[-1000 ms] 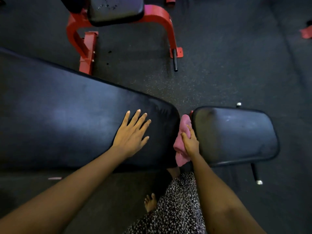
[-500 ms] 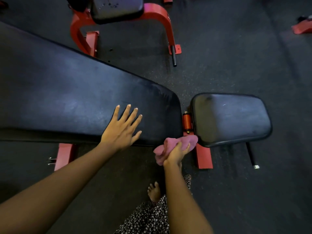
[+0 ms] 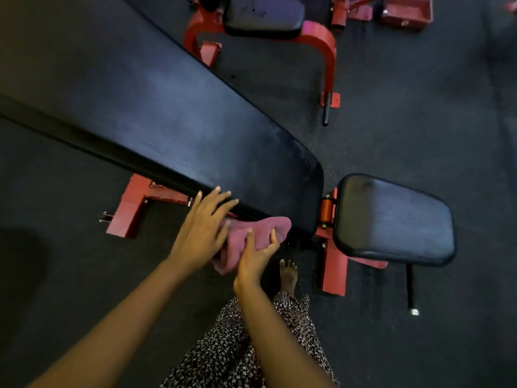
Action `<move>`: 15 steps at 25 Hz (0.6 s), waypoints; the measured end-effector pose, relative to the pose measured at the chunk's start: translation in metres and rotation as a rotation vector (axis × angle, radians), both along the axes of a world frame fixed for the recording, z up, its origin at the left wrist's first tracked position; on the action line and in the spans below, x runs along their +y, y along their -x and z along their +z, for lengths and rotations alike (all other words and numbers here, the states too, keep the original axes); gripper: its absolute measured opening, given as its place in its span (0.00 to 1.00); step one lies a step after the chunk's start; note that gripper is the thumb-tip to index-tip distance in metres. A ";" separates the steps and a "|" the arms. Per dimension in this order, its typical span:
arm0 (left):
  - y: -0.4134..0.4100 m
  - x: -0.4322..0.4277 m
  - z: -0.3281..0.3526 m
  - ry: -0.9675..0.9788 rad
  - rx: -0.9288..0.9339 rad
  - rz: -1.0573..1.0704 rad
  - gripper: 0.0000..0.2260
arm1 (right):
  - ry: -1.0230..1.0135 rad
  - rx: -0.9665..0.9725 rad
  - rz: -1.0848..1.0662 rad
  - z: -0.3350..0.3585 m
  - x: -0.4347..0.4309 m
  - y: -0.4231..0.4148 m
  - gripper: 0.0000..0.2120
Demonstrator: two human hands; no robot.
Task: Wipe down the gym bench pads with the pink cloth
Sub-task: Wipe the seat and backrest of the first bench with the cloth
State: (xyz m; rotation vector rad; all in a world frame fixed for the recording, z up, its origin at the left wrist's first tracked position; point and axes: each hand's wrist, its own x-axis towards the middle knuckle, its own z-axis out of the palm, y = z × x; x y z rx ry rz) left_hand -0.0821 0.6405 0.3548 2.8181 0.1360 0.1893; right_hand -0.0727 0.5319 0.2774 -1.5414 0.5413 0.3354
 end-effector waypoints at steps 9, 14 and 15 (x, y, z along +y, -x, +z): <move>0.017 -0.017 0.001 1.616 -0.539 1.230 0.21 | 1.030 -1.798 1.798 0.060 -0.038 -0.099 0.22; -0.029 -0.017 -0.009 1.921 -0.720 1.087 0.33 | 1.092 -2.180 2.235 0.064 0.001 -0.147 0.22; -0.030 -0.016 -0.012 1.957 -0.742 1.062 0.34 | 1.093 -2.221 2.269 0.066 0.003 -0.149 0.24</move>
